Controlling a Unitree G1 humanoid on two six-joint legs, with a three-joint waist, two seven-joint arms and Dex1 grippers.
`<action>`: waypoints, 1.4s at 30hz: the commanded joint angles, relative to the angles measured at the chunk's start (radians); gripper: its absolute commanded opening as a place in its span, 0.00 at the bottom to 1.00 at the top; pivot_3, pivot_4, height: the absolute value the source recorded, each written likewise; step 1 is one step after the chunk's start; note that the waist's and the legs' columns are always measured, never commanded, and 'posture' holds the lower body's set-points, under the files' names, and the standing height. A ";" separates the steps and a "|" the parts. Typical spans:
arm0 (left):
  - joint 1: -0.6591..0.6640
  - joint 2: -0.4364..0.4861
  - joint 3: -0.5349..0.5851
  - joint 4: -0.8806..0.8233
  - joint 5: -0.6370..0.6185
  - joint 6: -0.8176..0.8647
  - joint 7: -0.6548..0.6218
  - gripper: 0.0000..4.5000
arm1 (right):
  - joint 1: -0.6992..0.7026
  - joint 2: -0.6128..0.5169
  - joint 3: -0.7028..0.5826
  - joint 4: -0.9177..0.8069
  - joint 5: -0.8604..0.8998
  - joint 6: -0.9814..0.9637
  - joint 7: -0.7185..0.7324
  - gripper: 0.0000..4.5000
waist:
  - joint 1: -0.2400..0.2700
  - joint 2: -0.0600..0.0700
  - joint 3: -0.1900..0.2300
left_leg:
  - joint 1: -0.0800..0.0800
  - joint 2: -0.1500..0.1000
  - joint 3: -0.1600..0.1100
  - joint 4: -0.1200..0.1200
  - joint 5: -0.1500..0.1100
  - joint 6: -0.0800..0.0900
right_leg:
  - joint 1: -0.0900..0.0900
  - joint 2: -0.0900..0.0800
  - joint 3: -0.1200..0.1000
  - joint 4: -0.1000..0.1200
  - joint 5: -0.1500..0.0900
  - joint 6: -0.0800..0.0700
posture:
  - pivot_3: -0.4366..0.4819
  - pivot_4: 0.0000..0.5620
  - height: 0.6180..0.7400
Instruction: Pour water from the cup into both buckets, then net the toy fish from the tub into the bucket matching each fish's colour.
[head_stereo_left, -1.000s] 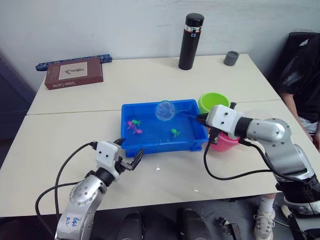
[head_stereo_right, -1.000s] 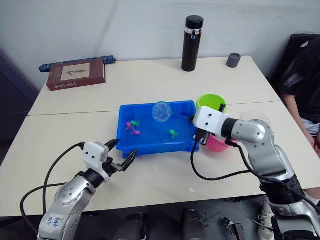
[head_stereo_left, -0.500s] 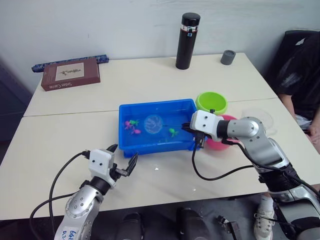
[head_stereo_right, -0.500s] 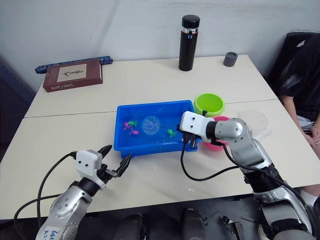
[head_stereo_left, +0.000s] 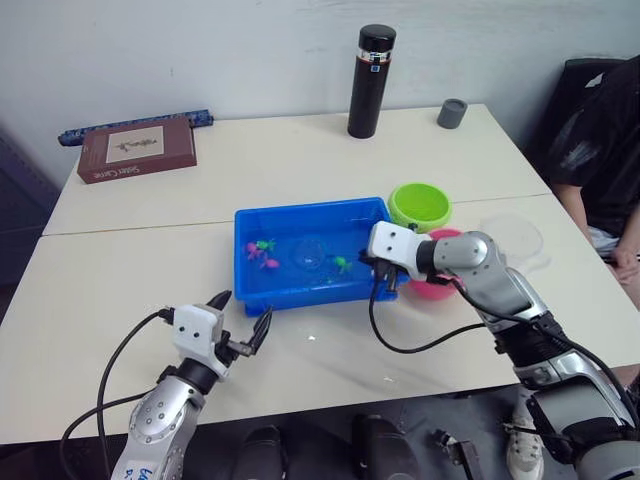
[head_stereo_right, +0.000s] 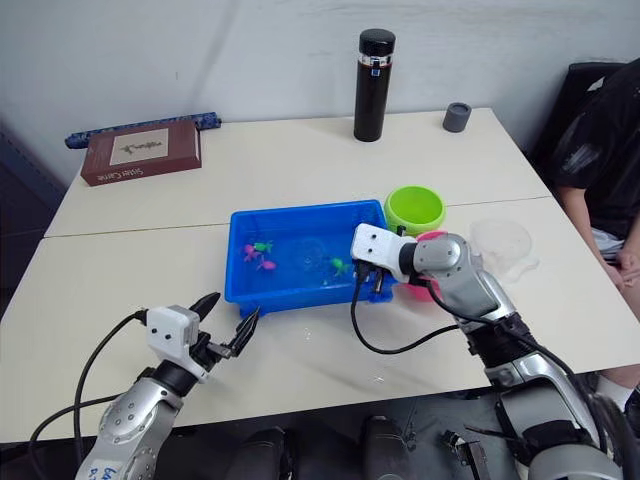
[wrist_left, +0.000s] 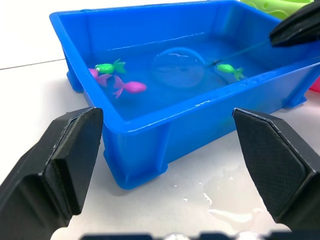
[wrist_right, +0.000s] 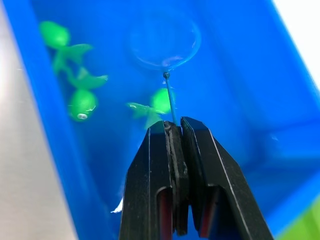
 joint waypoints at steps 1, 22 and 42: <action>0.012 -0.006 0.011 -0.009 -0.010 -0.029 -0.004 0.99 | -0.033 0.009 0.001 -0.012 -0.003 -0.014 0.013 0.00 | 0.000 0.000 0.000 | 0.000 0.000 0.000 0.000 0.000 0.000 | 0.000 0.000 0.000 0.000 0.000 0.000 | 0.48 0.27 1.00; -0.037 -0.008 0.012 -0.111 -0.006 0.045 0.053 0.99 | -0.057 0.070 0.033 0.034 -0.008 -0.010 0.056 0.00 | 0.000 0.000 0.000 | 0.000 0.000 -0.001 0.000 0.000 0.000 | 0.000 -0.001 0.000 0.000 0.000 0.000 | 0.48 0.27 1.00; -0.072 -0.012 0.002 -0.155 -0.006 0.124 0.077 0.99 | -0.111 0.141 -0.003 0.016 0.037 0.107 0.056 0.00 | -0.001 0.000 0.000 | 0.000 0.000 -0.002 -0.001 0.000 0.000 | -0.001 -0.001 0.000 0.000 0.000 0.000 | 0.48 0.27 1.00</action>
